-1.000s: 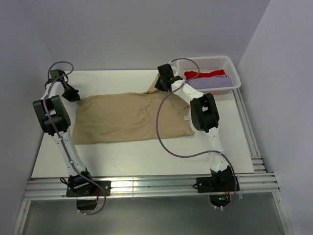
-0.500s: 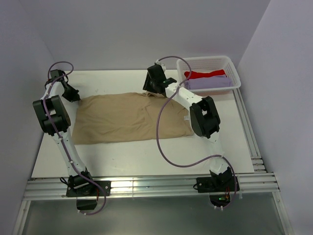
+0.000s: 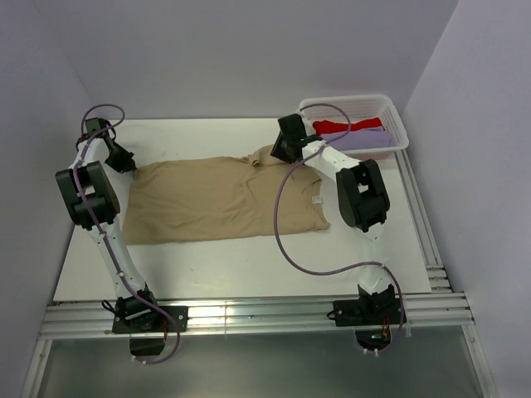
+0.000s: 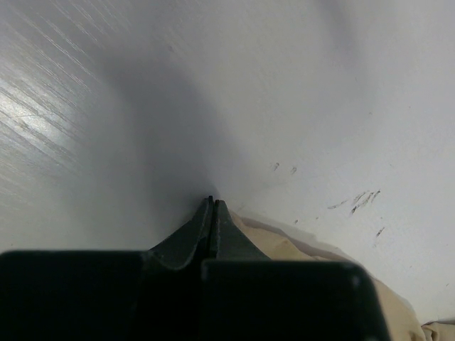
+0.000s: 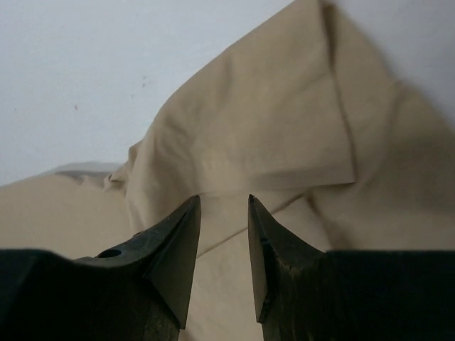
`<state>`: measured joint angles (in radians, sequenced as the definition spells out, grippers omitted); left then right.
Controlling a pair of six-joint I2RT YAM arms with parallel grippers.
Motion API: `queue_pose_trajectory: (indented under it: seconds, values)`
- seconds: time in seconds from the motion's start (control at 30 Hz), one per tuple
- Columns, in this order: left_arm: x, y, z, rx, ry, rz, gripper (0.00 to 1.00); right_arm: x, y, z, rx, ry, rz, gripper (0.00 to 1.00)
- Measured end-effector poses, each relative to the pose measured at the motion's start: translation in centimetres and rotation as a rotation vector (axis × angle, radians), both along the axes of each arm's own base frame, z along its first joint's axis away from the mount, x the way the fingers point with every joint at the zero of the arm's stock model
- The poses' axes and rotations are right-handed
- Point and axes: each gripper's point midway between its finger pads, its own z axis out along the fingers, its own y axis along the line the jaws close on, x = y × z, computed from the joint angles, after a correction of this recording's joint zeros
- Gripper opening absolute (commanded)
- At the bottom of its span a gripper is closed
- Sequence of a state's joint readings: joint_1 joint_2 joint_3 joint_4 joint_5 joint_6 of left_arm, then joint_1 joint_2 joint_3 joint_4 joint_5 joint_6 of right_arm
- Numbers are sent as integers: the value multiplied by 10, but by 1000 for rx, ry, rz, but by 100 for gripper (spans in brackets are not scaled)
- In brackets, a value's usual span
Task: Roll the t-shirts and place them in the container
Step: Fold the tshirt
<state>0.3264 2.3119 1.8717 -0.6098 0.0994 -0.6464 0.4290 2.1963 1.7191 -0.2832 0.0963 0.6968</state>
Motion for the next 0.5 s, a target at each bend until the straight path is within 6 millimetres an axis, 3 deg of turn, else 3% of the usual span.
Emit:
queue_pose_trajectory:
  seconds: [0.23, 0.5]
  values:
    - [0, 0, 0, 0, 0, 0, 0, 16, -33, 3, 38, 2, -61, 39]
    - [0, 0, 0, 1, 1, 0, 0, 21, -45, 1, 85, 23, -97, 41]
